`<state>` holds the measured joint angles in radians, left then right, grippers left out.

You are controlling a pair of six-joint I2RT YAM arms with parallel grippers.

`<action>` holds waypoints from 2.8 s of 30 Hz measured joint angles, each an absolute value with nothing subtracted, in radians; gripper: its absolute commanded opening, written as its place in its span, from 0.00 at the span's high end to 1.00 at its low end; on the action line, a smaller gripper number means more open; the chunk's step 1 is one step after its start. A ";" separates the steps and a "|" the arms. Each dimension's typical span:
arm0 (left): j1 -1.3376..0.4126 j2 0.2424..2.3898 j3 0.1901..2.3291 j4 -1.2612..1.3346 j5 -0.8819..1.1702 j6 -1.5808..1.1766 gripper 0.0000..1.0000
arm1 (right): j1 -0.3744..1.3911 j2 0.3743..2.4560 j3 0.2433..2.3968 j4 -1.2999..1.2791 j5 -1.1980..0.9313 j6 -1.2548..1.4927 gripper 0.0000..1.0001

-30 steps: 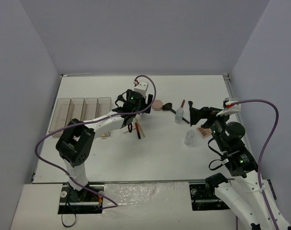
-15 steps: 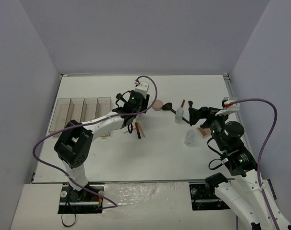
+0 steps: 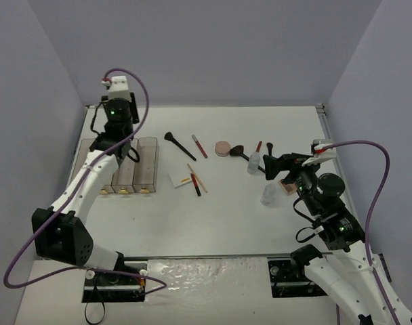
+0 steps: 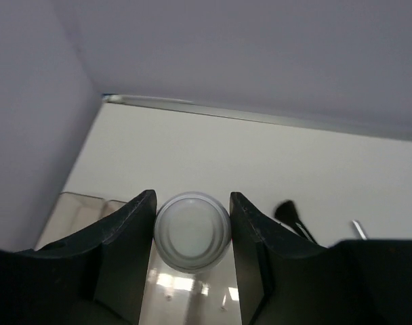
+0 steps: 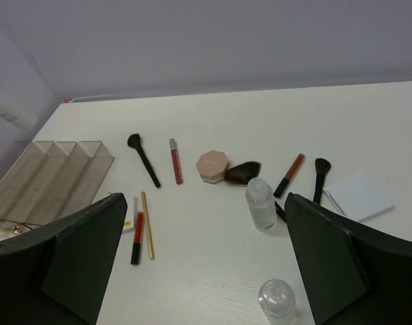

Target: Organize the makeup

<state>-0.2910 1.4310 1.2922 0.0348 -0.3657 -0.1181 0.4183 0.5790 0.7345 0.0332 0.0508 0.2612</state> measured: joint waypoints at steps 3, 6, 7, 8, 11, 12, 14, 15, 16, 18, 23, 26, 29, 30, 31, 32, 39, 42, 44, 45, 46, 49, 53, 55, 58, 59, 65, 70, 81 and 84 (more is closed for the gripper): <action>-0.111 1.430 1.286 0.032 -0.358 -0.135 1.00 | 0.433 0.568 0.735 0.033 0.051 0.261 0.00; 0.026 1.443 1.267 0.027 -0.352 -0.147 1.00 | 0.450 0.558 0.735 0.033 0.051 0.261 0.00; 0.060 1.449 1.261 0.026 -0.348 -0.146 1.00 | 0.456 0.556 0.735 0.033 0.051 0.261 0.00; 0.085 1.458 1.261 0.025 -0.344 -0.146 1.00 | 0.463 0.555 0.735 0.033 0.052 0.261 0.00; 0.149 1.494 1.261 0.036 -0.328 -0.149 1.00 | 0.488 0.551 0.735 0.031 0.054 0.260 0.00; 0.167 1.512 1.261 0.043 -0.322 -0.150 1.00 | 0.495 0.551 0.735 0.029 0.056 0.259 0.00; 0.198 1.558 1.268 0.055 -0.304 -0.151 1.00 | 0.505 0.551 0.735 0.022 0.062 0.256 0.00; 0.208 1.582 1.272 0.059 -0.298 -0.151 1.00 | 0.508 0.551 0.735 0.019 0.065 0.256 0.00; 0.219 1.610 1.275 0.062 -0.290 -0.151 1.00 | 0.512 0.551 0.735 0.017 0.067 0.254 0.00; 0.232 1.669 1.288 0.067 -0.276 -0.150 1.00 | 0.520 0.551 0.735 0.014 0.075 0.253 0.00; 0.250 1.769 1.297 0.097 -0.226 -0.157 1.00 | 0.530 0.555 0.736 0.005 0.082 0.245 0.00; 0.266 1.791 1.296 0.125 -0.194 -0.173 0.99 | 0.534 0.558 0.738 -0.003 0.088 0.239 0.00; 0.287 1.796 1.293 0.169 -0.162 -0.196 0.91 | 0.539 0.562 0.739 -0.006 0.094 0.235 0.00; 0.292 1.797 1.286 0.187 -0.154 -0.202 0.86 | 0.540 0.565 0.739 -0.006 0.097 0.235 0.00; 0.296 1.797 1.278 0.203 -0.148 -0.210 0.79 | 0.542 0.568 0.739 -0.006 0.099 0.235 0.00; 0.299 1.797 1.267 0.218 -0.144 -0.216 0.67 | 0.543 0.572 0.739 -0.007 0.102 0.235 0.00; 0.301 1.799 1.195 0.294 -0.127 -0.242 0.51 | 0.544 0.589 0.739 -0.012 0.116 0.234 0.00; 0.301 1.802 1.194 0.297 -0.115 -0.246 0.32 | 0.544 0.589 0.739 -0.012 0.119 0.234 0.00; 0.301 1.803 1.194 0.294 -0.109 -0.251 0.18 | 0.544 0.589 0.739 -0.012 0.122 0.234 0.00; 0.301 1.803 1.194 0.291 -0.106 -0.250 0.07 | 0.545 0.589 0.739 -0.012 0.125 0.234 0.00; 0.301 1.802 1.194 0.287 -0.103 -0.247 0.03 | 0.545 0.589 0.739 -0.012 0.127 0.234 0.00; 0.300 1.786 1.195 0.256 -0.102 -0.242 0.03 | 0.545 0.590 0.739 -0.014 0.135 0.235 0.00; 0.300 1.711 1.210 0.173 -0.109 -0.239 0.03 | 0.545 0.604 0.743 -0.032 0.189 0.250 0.00; 0.291 1.638 1.223 0.123 -0.113 -0.240 0.03 | 0.545 0.626 0.754 -0.065 0.240 0.273 0.00; 0.261 1.500 1.255 0.044 -0.127 -0.245 0.03 | 0.545 0.674 0.769 -0.113 0.315 0.311 0.00; 0.240 1.449 1.268 0.019 -0.129 -0.248 0.03 | 0.545 0.691 0.771 -0.129 0.333 0.328 0.00; 0.005 1.168 1.295 -0.108 -0.125 -0.276 0.03 | 0.545 0.787 0.771 -0.199 0.385 0.463 0.00; -0.250 1.023 1.164 -0.163 -0.094 -0.291 0.03 | 0.545 0.877 0.724 -0.220 0.395 0.570 0.15; -0.622 1.025 0.833 -0.205 -0.126 -0.329 0.03 | 0.545 0.994 0.655 -0.237 0.463 0.708 0.17; -0.661 1.042 0.833 -0.194 -0.131 -0.331 0.03 | 0.545 0.966 0.605 -0.231 0.470 0.731 0.17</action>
